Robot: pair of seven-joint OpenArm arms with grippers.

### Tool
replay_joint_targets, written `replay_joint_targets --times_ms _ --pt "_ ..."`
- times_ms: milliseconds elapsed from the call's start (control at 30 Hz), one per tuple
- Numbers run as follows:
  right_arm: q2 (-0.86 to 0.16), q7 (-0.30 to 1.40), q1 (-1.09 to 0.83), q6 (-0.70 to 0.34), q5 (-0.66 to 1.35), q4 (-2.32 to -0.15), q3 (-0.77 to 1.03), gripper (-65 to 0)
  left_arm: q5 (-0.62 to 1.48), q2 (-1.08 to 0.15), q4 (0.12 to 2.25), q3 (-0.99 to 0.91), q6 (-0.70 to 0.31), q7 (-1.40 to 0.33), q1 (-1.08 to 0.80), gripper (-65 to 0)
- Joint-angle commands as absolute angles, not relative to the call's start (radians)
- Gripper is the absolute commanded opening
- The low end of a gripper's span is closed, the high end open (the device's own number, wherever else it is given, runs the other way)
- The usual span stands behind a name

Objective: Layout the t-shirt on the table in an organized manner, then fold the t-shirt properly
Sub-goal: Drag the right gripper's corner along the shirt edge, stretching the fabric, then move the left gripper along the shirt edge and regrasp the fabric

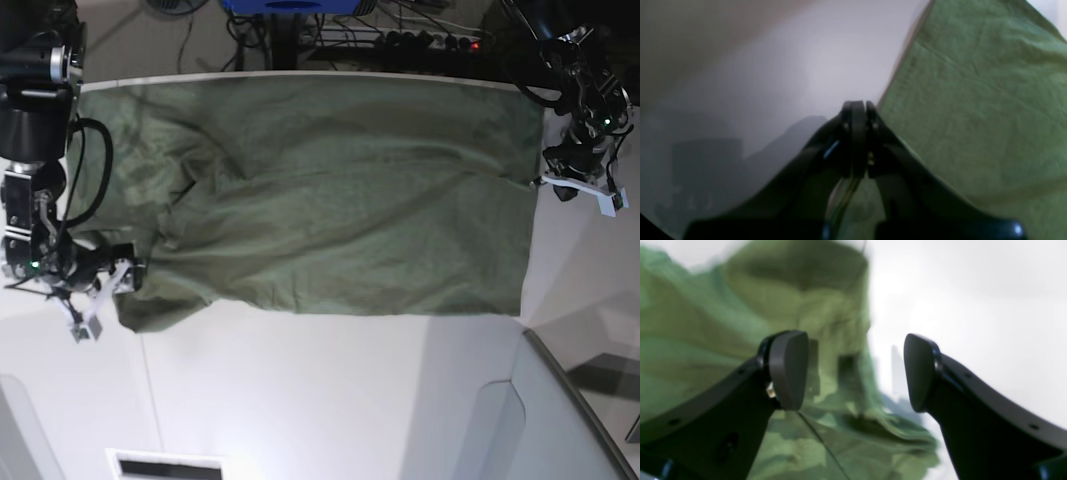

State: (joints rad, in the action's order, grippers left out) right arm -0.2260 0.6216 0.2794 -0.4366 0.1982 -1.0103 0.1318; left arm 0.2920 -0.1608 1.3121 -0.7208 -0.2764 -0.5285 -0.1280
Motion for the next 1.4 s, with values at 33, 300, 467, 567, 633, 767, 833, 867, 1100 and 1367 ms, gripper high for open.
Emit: replay_joint_targets --times_ms 33,300,467,567,633,767,833,867,1100,1367 --pt "-0.243 0.561 0.329 -0.432 0.197 -0.966 0.137 -22.8 0.303 -0.179 1.326 -0.725 -0.278 -0.507 -0.117 -65.0" --pt "-0.246 0.467 0.361 -0.432 0.197 -0.865 0.137 -29.3 0.303 -0.179 1.326 -0.725 -0.278 -0.507 -0.12 -65.0" --pt "-0.246 0.467 0.398 -0.432 0.197 -0.862 0.137 -29.4 0.303 -0.179 1.326 -0.725 -0.278 -0.507 -0.12 -65.0" --pt "-0.246 0.467 0.409 -0.432 0.196 -0.848 0.137 -29.4 0.305 -0.179 1.326 -0.725 -0.278 -0.507 -0.12 -65.0" --pt "-0.246 0.467 0.429 -0.432 0.196 -0.811 0.137 -29.7 0.305 -0.179 1.326 -0.727 -0.278 -0.507 -0.12 -65.0" --pt "-0.248 0.458 0.455 -0.432 0.196 -0.733 0.137 -40.7 0.303 -0.179 1.326 -0.727 -0.278 -0.507 -0.122 -65.0" --pt "-0.246 0.437 0.455 -0.432 0.196 -0.727 0.137 -46.4 0.305 -0.179 1.326 -0.727 -0.278 -0.507 -0.122 -65.0" --pt "-0.246 0.433 0.455 -0.432 0.196 -0.727 0.137 -48.8 0.305 -0.179 1.326 -0.727 -0.278 -0.507 -0.122 -65.0" --pt "-0.246 0.433 0.455 -0.432 0.196 -0.723 0.137 -64.4 0.298 -0.179 1.326 -0.727 -0.278 -0.507 -0.117 -65.0" --pt "-0.246 0.44 0.437 -0.437 0.199 -0.773 0.139 -64.8 0.295 -0.202 1.326 -0.72 -0.278 -0.507 -0.096 -65.0"
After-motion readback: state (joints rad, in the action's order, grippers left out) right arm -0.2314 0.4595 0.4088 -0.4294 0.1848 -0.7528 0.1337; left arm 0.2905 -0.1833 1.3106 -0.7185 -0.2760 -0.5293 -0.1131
